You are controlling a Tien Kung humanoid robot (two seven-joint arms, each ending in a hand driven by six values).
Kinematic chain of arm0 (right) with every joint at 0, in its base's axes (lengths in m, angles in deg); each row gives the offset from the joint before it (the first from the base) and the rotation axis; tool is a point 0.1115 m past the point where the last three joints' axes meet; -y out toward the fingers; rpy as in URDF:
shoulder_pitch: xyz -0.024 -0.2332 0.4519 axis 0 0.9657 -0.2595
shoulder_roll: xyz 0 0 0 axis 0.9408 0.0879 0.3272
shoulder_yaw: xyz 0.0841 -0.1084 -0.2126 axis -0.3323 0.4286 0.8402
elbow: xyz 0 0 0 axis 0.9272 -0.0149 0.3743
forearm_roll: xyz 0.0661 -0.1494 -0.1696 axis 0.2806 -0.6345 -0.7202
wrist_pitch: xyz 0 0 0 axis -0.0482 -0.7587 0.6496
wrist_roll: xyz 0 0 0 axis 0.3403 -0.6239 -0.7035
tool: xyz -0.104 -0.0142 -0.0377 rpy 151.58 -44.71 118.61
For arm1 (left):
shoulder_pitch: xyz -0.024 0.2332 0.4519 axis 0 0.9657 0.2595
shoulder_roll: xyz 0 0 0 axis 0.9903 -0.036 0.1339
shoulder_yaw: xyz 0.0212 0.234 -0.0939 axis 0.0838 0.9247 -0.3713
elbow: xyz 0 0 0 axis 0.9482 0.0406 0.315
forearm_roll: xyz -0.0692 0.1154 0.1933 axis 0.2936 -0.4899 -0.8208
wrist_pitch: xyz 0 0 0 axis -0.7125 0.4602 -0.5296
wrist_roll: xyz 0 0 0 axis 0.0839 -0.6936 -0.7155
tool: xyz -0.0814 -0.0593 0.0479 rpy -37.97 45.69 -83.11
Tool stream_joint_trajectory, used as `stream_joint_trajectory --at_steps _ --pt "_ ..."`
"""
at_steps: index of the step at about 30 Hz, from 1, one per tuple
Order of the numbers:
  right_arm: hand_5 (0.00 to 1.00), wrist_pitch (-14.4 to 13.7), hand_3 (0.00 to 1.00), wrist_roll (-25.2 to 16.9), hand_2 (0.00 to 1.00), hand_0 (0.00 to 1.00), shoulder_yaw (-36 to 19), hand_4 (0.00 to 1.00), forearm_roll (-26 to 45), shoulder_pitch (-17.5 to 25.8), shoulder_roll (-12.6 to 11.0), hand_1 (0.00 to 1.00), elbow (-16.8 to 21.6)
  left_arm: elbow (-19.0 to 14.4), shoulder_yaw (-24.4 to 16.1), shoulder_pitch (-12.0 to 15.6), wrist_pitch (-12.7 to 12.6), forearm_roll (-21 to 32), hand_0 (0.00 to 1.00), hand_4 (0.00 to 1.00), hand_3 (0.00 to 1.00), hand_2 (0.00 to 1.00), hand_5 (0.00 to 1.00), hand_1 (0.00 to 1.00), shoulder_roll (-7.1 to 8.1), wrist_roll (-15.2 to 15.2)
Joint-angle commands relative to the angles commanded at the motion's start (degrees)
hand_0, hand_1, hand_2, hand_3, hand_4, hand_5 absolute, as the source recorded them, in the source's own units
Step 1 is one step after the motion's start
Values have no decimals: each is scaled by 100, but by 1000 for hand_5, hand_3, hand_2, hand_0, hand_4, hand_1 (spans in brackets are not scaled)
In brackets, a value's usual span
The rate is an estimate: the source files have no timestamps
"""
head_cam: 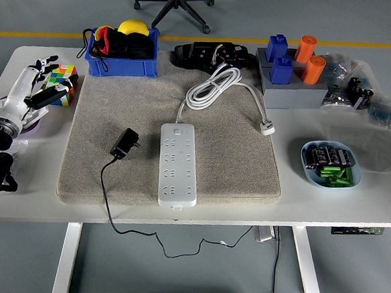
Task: Pull the plug out,throw it away,press the button
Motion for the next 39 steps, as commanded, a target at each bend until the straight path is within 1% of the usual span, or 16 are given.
stream_joint_trajectory --at_steps 5,7,10,12,16,19,25,32,39 --pt "506 -8 618 20 651 753 -6 659 -34 -18 4 662 0 -15 -61 -6 -2 -3 880 797 922 862 620 896 1 -14" --pt "506 -7 618 55 651 753 -30 659 -102 -110 24 662 0 -1 -105 -66 -9 -2 880 797 922 862 620 896 13 -21" --pt "506 1 618 51 651 753 39 659 -128 -254 47 663 0 5 -92 -158 -8 17 879 796 920 856 620 895 103 -26" --pt "506 -28 618 28 651 753 172 659 -50 -262 -24 663 0 -13 -89 -137 -8 16 879 796 920 856 620 895 141 -19" --pt "506 -59 618 48 651 754 221 659 -10 -134 -101 662 0 -47 -84 8 -16 18 877 794 919 855 622 895 123 -23" --pt "506 -49 618 43 651 754 202 659 -9 -91 -80 662 0 -55 -99 72 -11 12 877 794 919 855 622 895 108 -20" --pt "506 -39 619 23 651 753 197 659 10 -104 -33 662 0 -63 -113 98 -2 1 876 793 919 856 624 893 97 -12" --pt "506 -52 619 52 652 753 164 659 -28 -94 -46 662 0 -96 -121 106 3 -18 872 791 917 852 621 890 106 3" --pt "507 -61 619 40 652 753 133 660 -41 -61 -28 663 0 -112 -131 163 25 -36 870 790 915 850 619 887 81 30"
